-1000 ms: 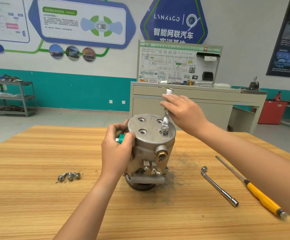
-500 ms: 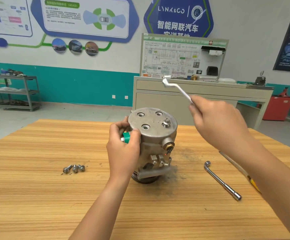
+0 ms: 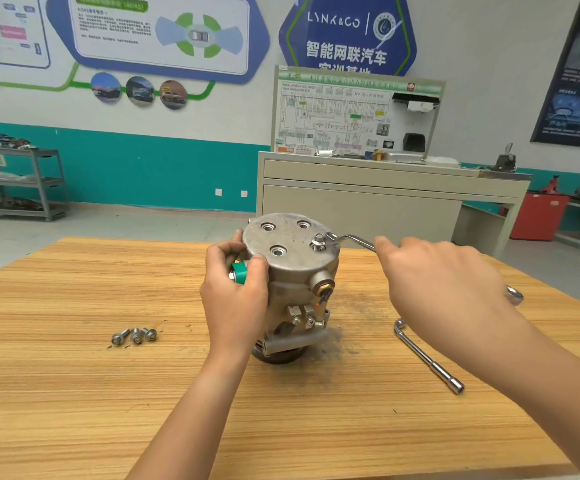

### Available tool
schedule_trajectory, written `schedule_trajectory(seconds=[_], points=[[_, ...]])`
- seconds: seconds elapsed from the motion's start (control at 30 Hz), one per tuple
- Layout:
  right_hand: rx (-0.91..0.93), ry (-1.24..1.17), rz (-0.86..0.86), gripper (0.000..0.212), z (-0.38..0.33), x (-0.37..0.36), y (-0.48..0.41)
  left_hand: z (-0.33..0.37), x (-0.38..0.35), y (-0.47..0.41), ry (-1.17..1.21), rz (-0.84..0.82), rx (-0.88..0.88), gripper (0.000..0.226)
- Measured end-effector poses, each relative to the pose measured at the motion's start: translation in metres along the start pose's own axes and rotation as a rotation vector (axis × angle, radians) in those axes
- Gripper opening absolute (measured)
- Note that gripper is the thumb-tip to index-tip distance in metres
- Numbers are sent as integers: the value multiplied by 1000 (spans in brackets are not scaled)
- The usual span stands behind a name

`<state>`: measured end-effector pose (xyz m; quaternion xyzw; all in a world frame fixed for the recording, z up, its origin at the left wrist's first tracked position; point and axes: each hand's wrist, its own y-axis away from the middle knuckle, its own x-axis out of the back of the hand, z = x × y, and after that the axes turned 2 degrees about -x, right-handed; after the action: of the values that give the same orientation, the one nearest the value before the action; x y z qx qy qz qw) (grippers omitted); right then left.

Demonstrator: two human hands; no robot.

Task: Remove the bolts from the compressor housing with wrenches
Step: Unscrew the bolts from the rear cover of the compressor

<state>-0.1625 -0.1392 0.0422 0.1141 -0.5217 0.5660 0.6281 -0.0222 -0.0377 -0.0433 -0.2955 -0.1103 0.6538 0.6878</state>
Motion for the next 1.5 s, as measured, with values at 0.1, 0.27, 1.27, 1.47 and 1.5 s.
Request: schedule_trajectory(seconds=[0.1, 0.27, 1.27, 1.47, 1.5], points=[[-27, 5, 10, 25, 2, 3, 0, -3, 0, -1, -9, 12, 3, 19], [48, 7, 22, 29, -7, 9, 0, -2, -1, 1, -25, 20, -9, 15], [627, -376, 727, 27, -24, -47, -148, -3, 11, -16, -14, -40, 39, 16], [694, -276, 613, 35, -23, -43, -158, -3, 6, -16, 1, -13, 26, 19], [711, -182, 558, 41, -23, -42, -162, -3, 6, -17, 1, -15, 37, 19]])
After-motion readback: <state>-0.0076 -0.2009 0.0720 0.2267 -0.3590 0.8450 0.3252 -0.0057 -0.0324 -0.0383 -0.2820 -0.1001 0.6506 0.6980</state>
